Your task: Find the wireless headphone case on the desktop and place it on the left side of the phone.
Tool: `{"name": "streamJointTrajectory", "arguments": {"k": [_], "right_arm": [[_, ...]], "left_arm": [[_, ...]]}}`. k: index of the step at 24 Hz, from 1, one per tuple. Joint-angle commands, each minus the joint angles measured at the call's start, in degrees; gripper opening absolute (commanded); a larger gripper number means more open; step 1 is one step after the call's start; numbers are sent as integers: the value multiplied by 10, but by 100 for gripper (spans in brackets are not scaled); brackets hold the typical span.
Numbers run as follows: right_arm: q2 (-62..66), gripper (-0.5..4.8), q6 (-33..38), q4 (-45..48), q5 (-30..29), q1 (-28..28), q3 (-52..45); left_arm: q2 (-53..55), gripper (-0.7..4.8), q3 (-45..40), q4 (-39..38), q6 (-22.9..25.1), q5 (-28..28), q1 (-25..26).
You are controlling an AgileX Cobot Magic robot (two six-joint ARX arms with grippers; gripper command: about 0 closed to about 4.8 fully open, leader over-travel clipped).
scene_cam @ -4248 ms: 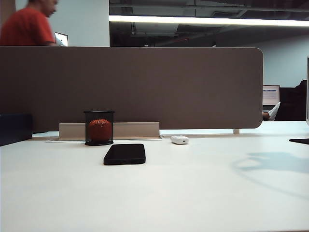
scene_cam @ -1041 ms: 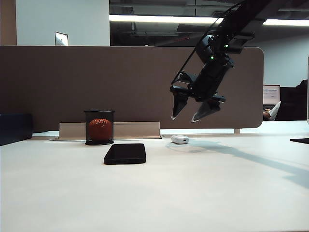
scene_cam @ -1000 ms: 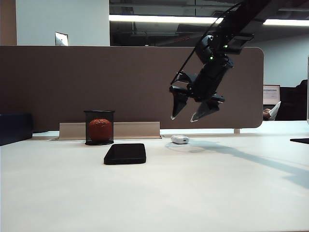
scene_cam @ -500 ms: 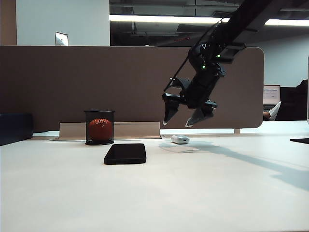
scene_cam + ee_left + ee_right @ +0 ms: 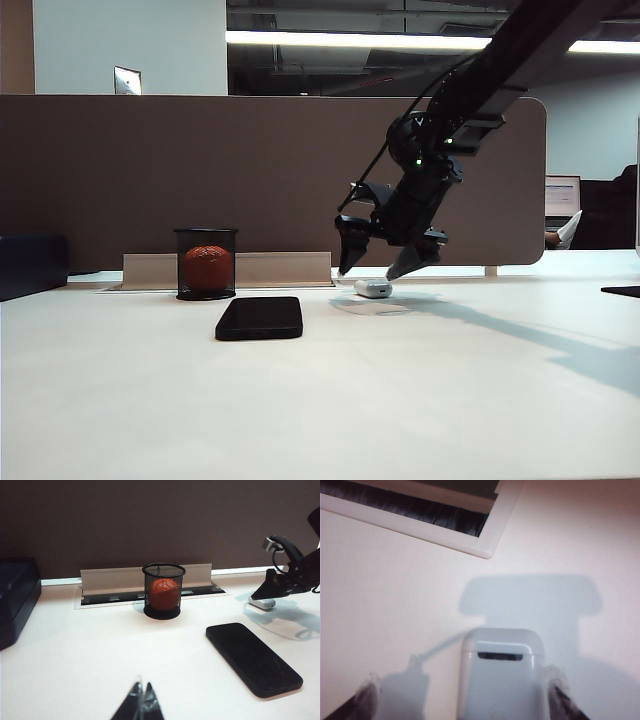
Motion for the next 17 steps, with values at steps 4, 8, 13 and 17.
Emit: {"name": "streamJointTrajectory", "arguments": {"k": [4, 8, 13, 17], "right_arm": [[11, 431, 7, 20, 6, 1, 2], [17, 431, 6, 24, 16, 2, 2], [18, 430, 6, 30, 29, 2, 2], [18, 418, 6, 30, 31, 2, 2]], "left_arm": [[0, -5, 1, 7, -2, 3, 1], [0, -5, 1, 7, -2, 3, 1], [0, -5, 1, 7, -2, 3, 1], [0, -6, 1, 7, -2, 3, 1]]}}
